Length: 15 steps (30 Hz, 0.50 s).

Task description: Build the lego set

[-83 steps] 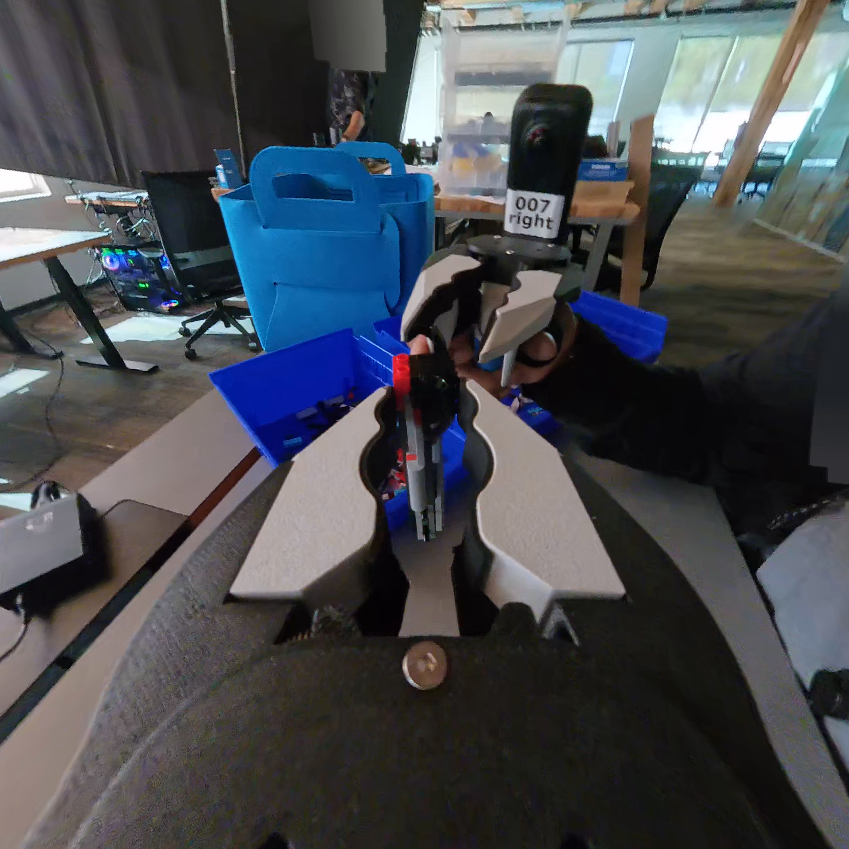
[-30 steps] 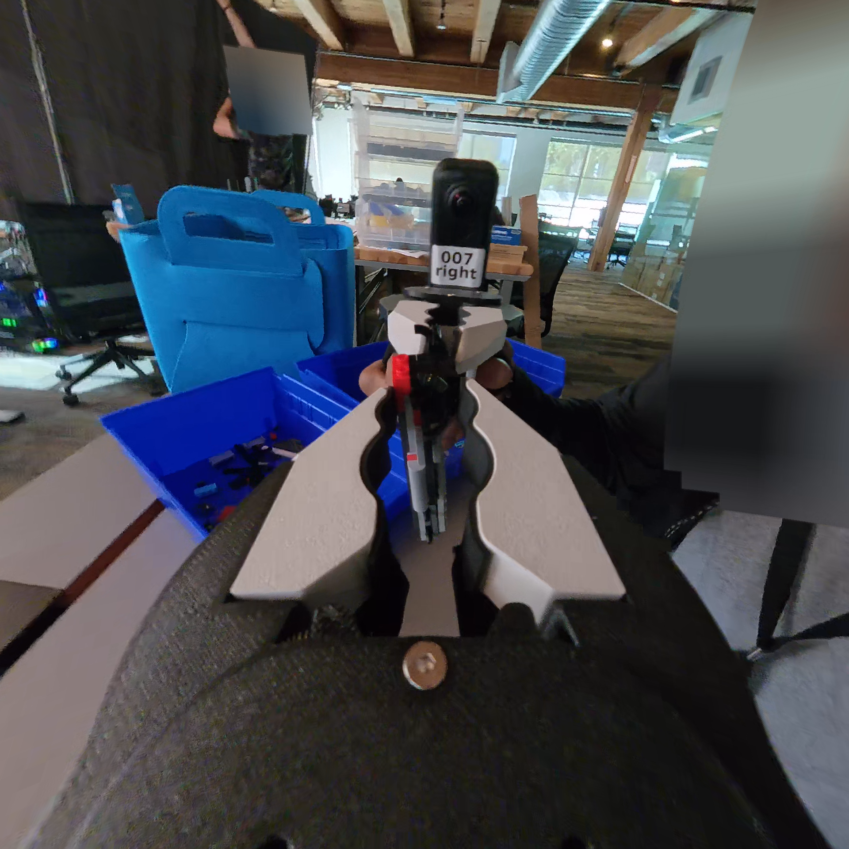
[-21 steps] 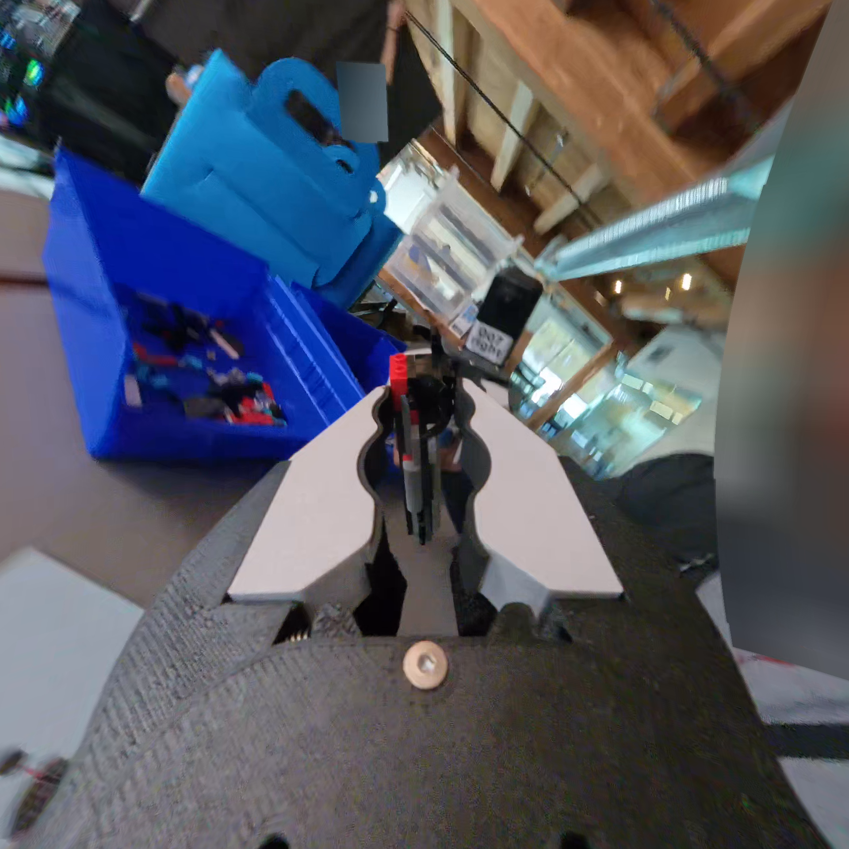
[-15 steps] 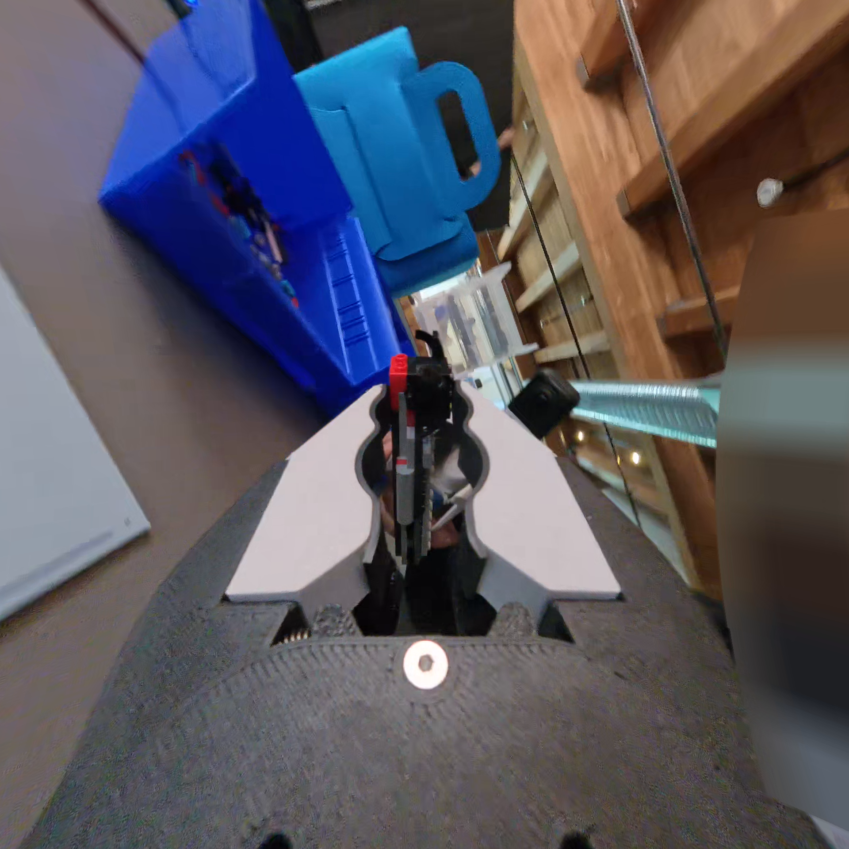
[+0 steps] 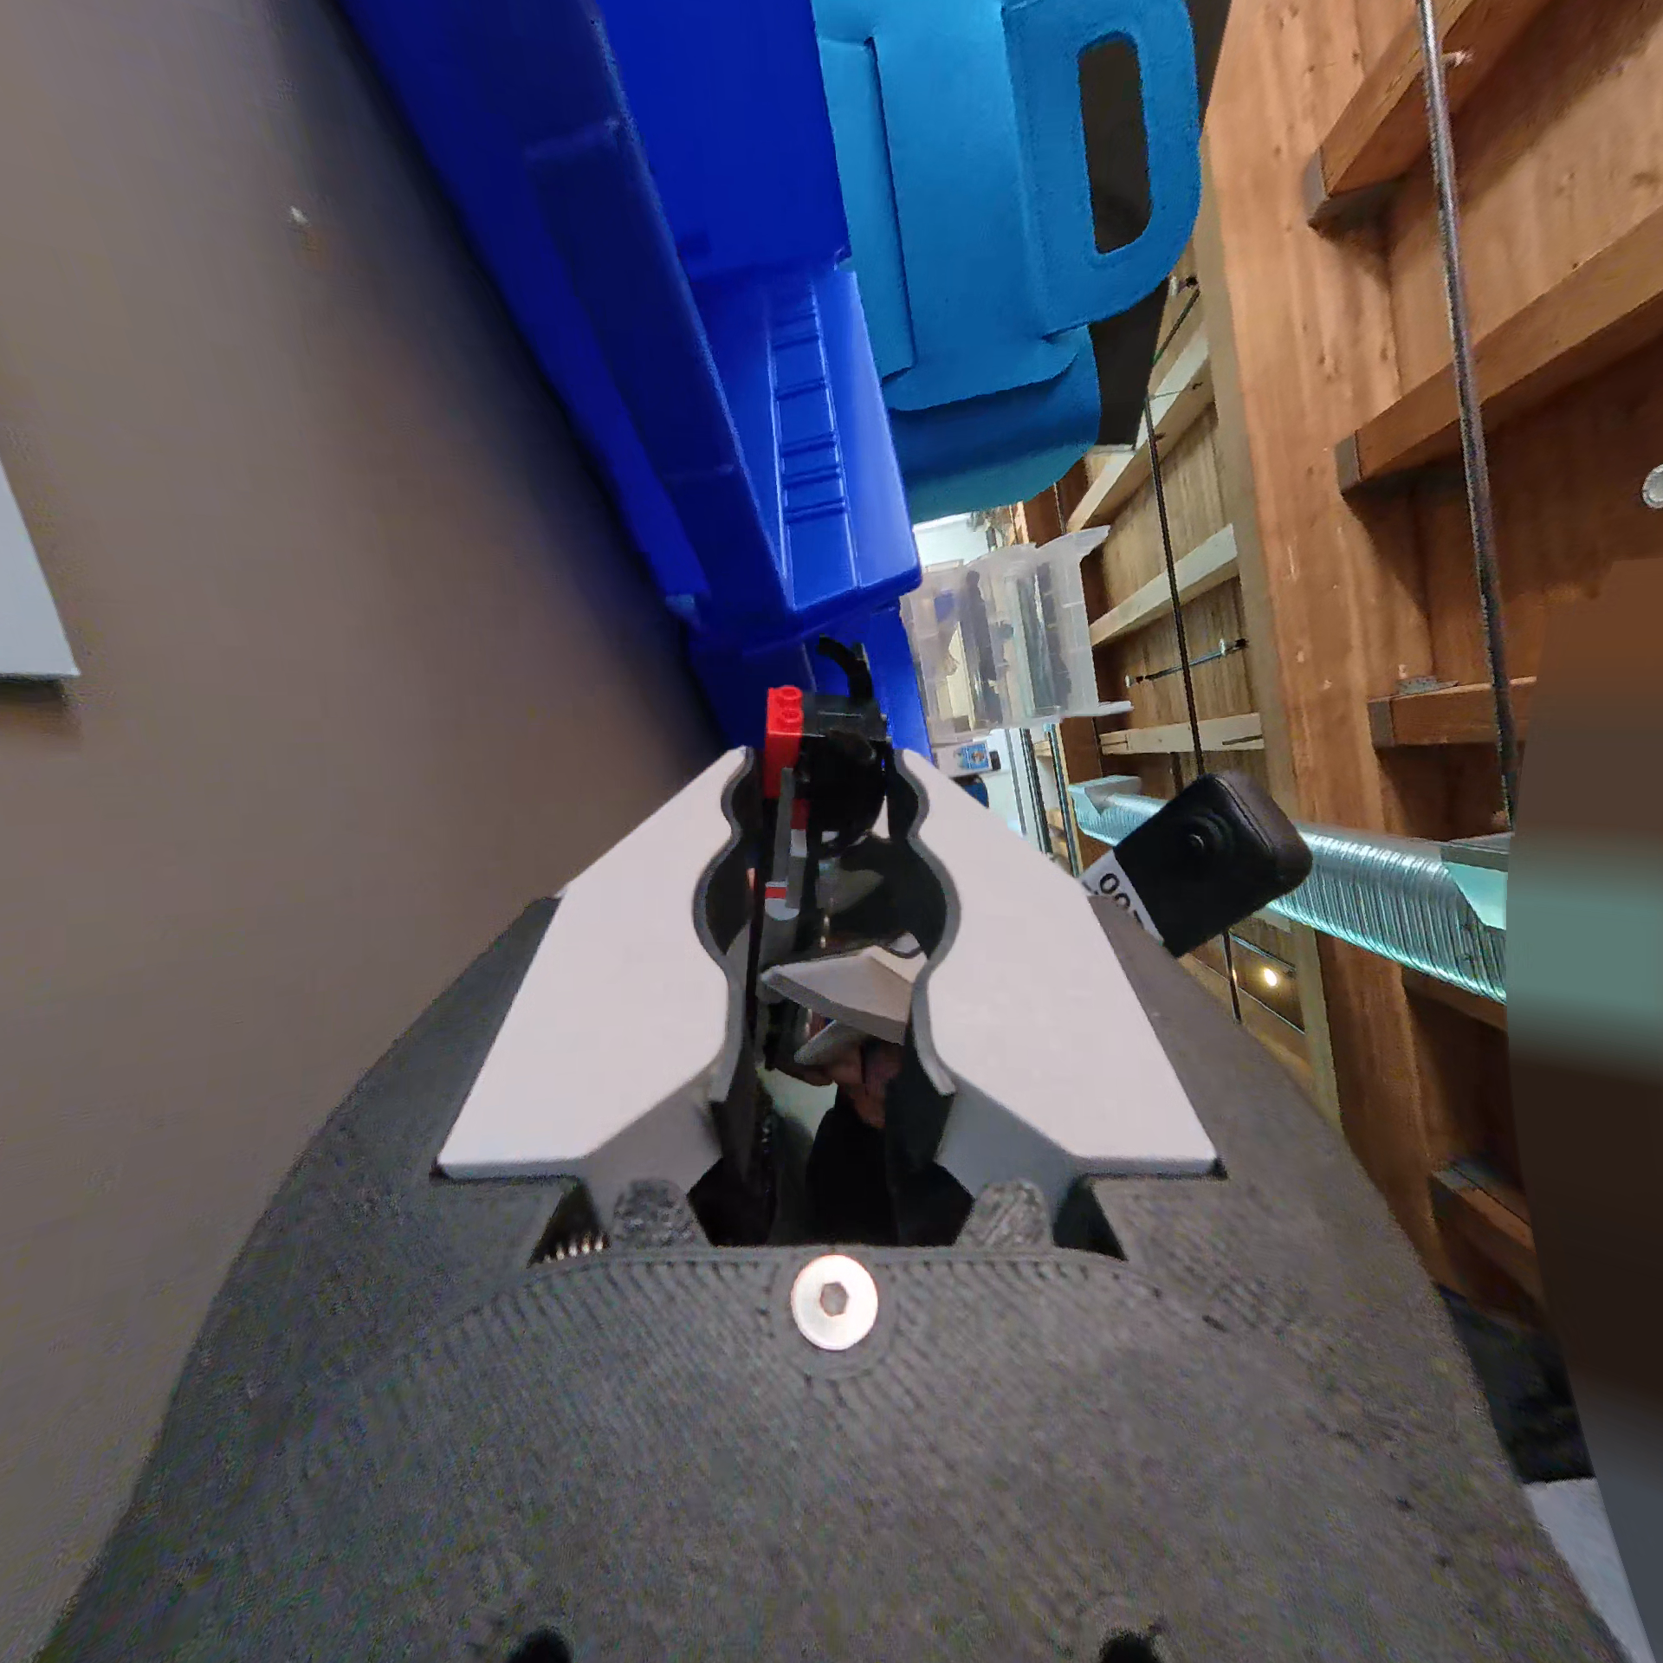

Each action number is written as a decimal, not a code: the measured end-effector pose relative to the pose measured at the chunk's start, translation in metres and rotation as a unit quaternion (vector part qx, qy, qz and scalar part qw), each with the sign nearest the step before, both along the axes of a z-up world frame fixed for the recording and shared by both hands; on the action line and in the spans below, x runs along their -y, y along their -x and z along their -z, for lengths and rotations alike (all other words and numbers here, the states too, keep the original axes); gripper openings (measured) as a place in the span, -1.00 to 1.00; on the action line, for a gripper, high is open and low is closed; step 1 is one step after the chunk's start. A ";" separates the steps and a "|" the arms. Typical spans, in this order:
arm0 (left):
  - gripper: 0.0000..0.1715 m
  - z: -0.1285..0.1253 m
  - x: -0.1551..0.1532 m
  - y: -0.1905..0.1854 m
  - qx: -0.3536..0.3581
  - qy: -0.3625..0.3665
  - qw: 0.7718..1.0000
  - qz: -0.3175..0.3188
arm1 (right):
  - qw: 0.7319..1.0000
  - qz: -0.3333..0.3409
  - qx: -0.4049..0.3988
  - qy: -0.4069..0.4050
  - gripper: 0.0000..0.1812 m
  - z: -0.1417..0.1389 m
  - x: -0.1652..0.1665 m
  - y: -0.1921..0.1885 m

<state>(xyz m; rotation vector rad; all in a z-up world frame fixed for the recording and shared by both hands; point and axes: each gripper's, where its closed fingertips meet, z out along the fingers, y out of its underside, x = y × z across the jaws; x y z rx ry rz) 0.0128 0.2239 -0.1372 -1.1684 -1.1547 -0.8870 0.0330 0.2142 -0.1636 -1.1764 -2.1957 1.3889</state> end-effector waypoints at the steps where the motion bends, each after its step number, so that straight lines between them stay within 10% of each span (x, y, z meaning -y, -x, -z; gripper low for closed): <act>1: -0.69 0.001 0.000 -0.001 0.003 0.002 1.000 0.010 | 1.000 0.000 0.008 0.005 -0.53 0.002 -0.001 -0.001; 7: -0.61 0.015 0.024 -0.006 -0.078 0.091 0.991 0.051 | 0.998 0.006 0.062 -0.017 -0.53 0.022 -0.014 -0.004; 15: -0.61 0.044 0.045 -0.057 -0.286 0.256 0.894 0.231 | 0.994 0.000 0.078 -0.081 -0.53 0.035 -0.023 -0.001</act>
